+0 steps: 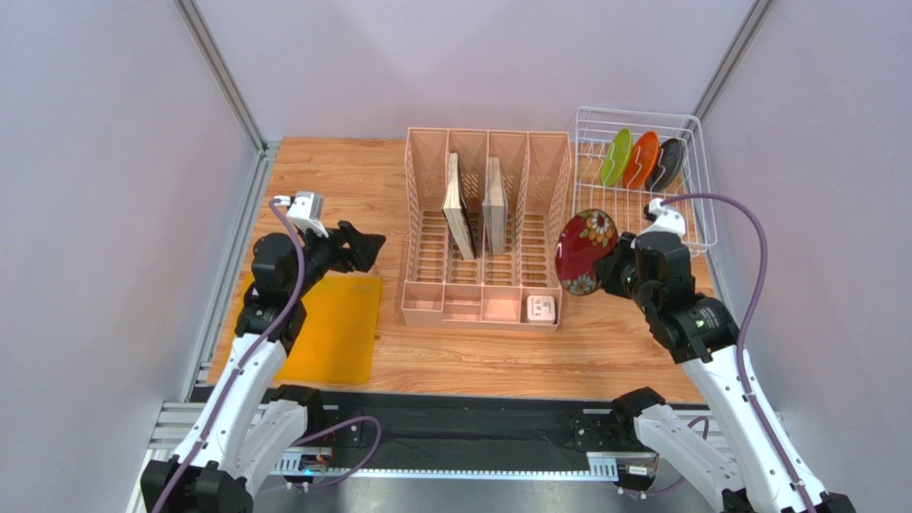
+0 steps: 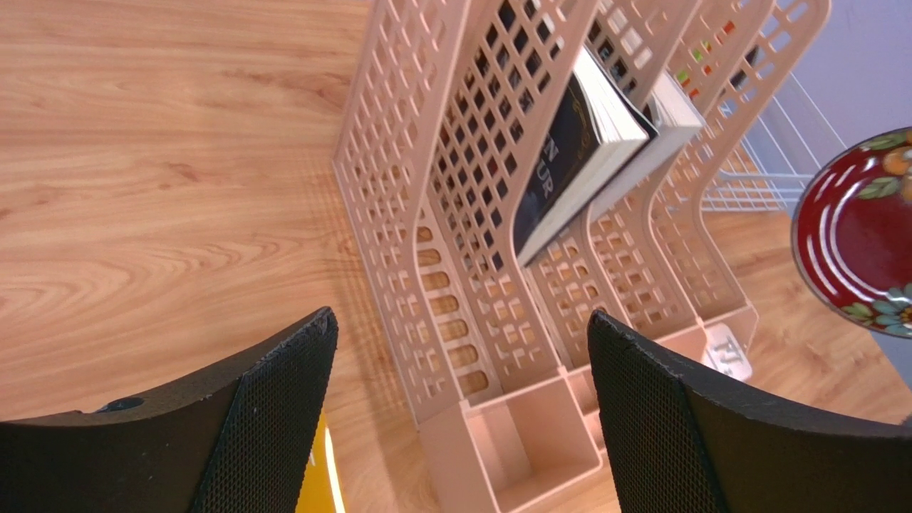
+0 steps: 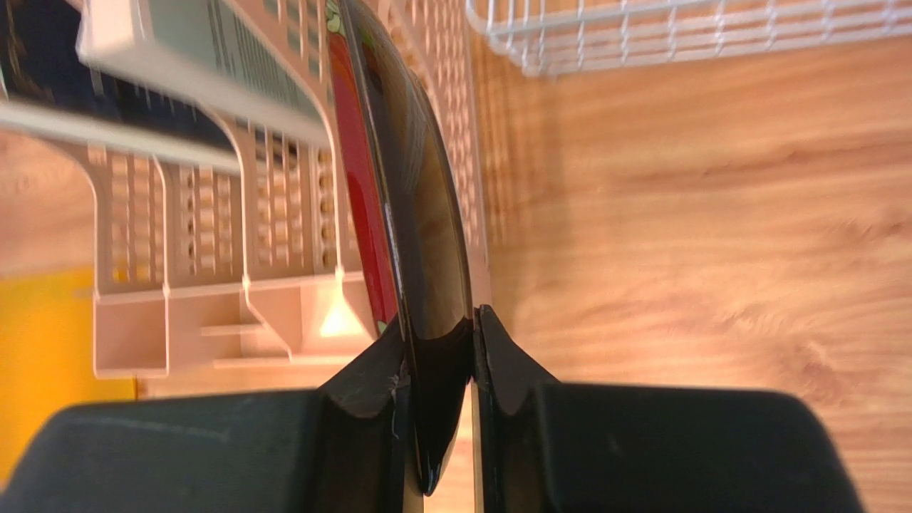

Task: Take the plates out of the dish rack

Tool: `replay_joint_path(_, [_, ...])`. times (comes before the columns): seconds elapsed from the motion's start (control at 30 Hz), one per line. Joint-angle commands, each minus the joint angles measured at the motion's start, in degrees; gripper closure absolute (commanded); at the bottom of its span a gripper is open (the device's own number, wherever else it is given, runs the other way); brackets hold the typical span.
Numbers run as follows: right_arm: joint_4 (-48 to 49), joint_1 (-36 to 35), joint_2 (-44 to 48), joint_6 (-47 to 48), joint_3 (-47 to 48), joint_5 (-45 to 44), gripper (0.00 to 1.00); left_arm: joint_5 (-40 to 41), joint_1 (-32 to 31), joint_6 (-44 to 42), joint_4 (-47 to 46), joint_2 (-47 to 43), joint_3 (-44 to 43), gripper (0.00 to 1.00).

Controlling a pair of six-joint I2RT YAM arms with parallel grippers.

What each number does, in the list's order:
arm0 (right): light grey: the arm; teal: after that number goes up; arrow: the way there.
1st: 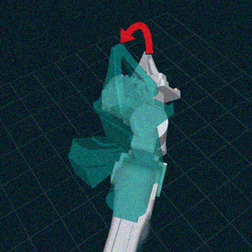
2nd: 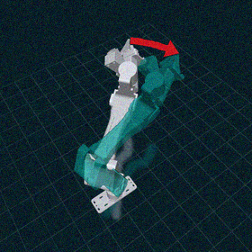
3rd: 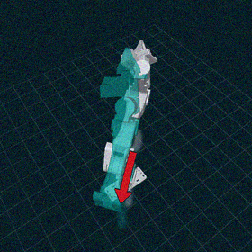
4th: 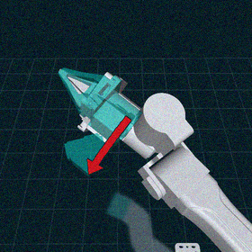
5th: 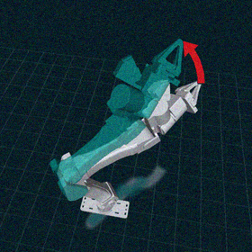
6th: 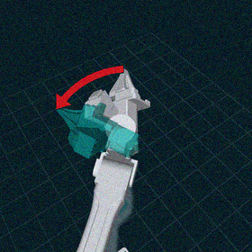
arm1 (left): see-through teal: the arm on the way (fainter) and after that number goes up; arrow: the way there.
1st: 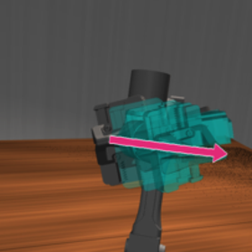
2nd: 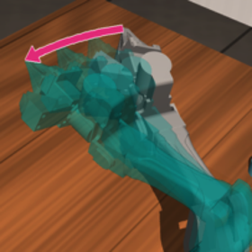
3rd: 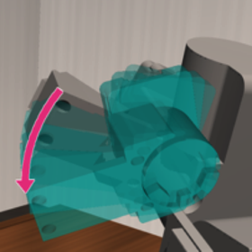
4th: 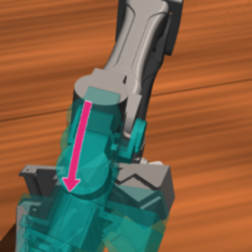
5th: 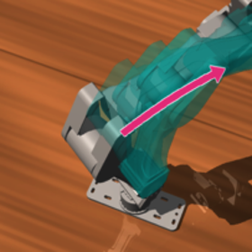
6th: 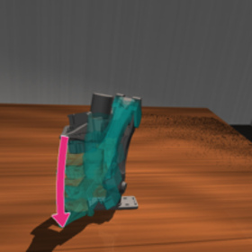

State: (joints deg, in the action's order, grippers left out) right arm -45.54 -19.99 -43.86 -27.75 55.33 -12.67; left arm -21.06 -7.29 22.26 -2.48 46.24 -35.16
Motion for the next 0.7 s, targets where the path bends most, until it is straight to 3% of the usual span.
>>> replay_joint_path(0.0, [2.39, -3.12, 3.42, -2.66, -1.53, 6.59, 1.00, -3.29, -1.41, 2.08, -1.38, -1.68, 2.81, 0.09])
replay_joint_path(0.43, [12.39, -10.33, -1.58, -4.16, -5.67, 20.66, 1.00, -1.26, -12.13, 8.85, -13.77, 1.83, 9.67, 0.09])
replay_joint_path(0.67, [20.13, -10.51, -4.30, -4.77, -5.50, 26.98, 1.00, -5.92, -14.59, 16.13, -24.93, 6.75, 9.93, 0.08])
